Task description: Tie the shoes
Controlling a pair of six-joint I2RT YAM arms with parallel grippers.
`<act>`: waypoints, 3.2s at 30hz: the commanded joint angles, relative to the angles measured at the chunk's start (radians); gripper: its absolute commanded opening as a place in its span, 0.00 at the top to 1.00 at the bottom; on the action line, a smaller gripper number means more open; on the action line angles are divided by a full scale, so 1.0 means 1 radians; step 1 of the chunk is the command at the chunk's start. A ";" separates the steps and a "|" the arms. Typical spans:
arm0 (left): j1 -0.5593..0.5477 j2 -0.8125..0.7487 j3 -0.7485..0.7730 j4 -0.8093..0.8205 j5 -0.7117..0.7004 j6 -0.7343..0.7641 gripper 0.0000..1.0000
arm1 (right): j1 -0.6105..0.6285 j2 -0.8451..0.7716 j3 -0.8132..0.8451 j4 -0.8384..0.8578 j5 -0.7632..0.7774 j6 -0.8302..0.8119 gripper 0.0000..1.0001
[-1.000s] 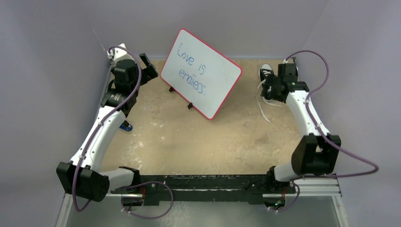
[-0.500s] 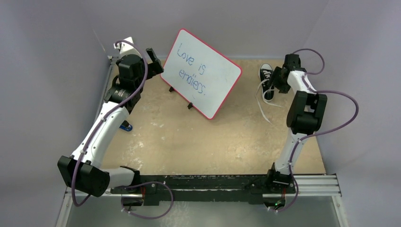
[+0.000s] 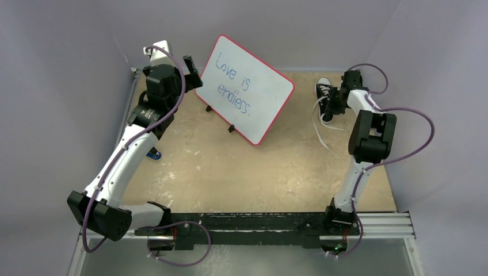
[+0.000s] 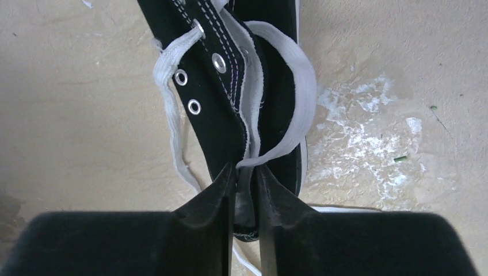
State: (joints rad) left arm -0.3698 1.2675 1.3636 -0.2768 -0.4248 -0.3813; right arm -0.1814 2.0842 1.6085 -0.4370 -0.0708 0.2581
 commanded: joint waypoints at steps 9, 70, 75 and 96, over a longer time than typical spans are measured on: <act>0.000 -0.014 0.063 -0.066 0.006 -0.109 0.01 | 0.008 -0.308 -0.390 -0.078 -0.161 0.039 0.99; -0.830 0.650 -0.257 0.316 -0.124 -0.241 0.50 | 0.500 -1.175 -1.184 0.028 -0.328 0.352 0.85; -0.837 0.715 -0.203 0.185 -0.205 -0.220 0.73 | 0.500 -1.173 -1.175 0.023 -0.339 0.345 0.85; -0.836 0.246 -0.467 0.095 -0.140 -0.325 1.00 | 0.680 -0.986 -1.002 0.048 -0.319 0.346 0.53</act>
State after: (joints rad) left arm -1.2068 1.5517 0.9176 -0.1623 -0.6029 -0.6762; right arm 0.4824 1.0866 0.5018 -0.3180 -0.4191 0.6159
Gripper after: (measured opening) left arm 0.008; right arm 0.401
